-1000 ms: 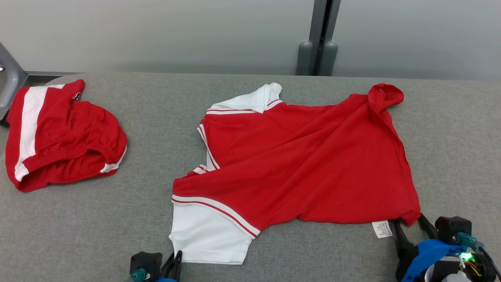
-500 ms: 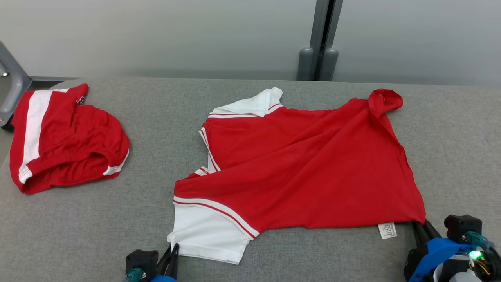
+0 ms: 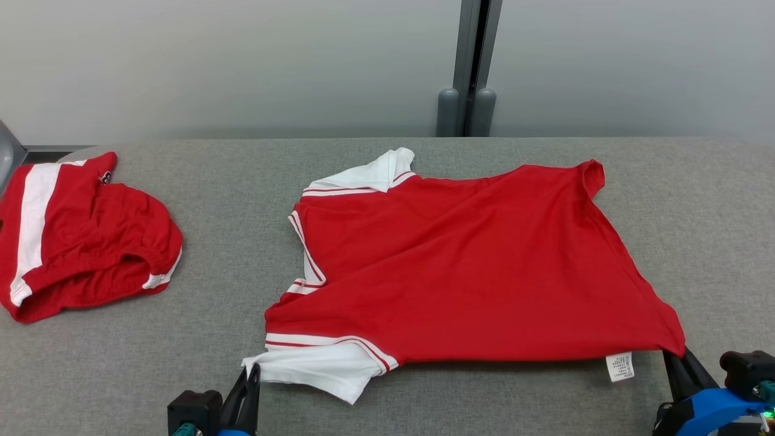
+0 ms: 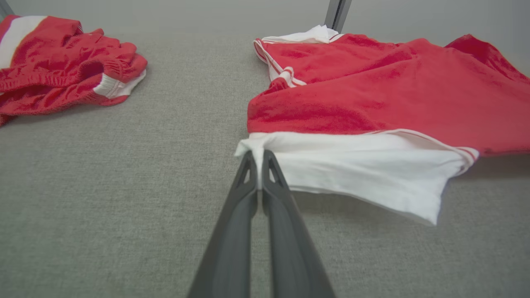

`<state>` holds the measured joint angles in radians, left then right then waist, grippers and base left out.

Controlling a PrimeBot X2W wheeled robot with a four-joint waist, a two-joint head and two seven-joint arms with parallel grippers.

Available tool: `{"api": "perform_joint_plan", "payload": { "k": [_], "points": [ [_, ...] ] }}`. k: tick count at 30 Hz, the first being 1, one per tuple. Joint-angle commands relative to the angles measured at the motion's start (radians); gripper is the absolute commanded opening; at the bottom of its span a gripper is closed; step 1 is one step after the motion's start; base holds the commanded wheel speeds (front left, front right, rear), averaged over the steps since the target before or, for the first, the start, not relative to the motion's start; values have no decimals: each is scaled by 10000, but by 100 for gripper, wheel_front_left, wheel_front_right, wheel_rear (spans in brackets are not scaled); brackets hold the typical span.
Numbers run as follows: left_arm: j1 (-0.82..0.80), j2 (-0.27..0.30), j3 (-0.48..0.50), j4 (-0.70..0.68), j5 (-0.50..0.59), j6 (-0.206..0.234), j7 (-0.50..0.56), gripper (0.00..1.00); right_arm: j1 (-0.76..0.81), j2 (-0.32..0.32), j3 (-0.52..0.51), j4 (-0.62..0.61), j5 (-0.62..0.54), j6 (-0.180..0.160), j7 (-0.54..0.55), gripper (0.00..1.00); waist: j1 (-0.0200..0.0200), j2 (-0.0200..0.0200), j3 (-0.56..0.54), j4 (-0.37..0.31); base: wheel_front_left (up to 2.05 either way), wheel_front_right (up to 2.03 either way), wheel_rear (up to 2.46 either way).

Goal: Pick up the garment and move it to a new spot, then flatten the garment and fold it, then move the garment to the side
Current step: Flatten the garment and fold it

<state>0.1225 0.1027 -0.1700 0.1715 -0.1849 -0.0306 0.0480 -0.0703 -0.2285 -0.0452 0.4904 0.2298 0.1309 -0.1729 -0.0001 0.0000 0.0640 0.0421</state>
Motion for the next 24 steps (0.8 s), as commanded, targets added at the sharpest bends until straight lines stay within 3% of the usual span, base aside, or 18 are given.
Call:
{"api": "perform_joint_plan", "payload": {
  "k": [1, 11, 17, 24],
  "points": [
    [-4, 112, 59, -181, 44, 66, -119, 0, 180, 46, -87, -371, -45, -3, 135, 0, 1, 0, 3, -30, 0, 0, 0],
    [-1877, 474, 147, -943, 261, -111, -764, 0, -933, 30, 259, -1976, -62, -1, 795, 0, 1, 0, 502, -144, 0, 0, 0],
    [-4478, 870, 157, -763, 394, -418, -882, 0, -3404, -277, 731, -1962, 96, -1, 904, 0, 1, 0, 1570, -304, 0, 0, 0],
    [-8290, 1250, 34, 155, 321, -774, -826, 0, -7067, -669, 1477, -896, 316, -1, 1022, 0, 1, 0, 3189, -473, 0, 0, 0]
  ]
}}
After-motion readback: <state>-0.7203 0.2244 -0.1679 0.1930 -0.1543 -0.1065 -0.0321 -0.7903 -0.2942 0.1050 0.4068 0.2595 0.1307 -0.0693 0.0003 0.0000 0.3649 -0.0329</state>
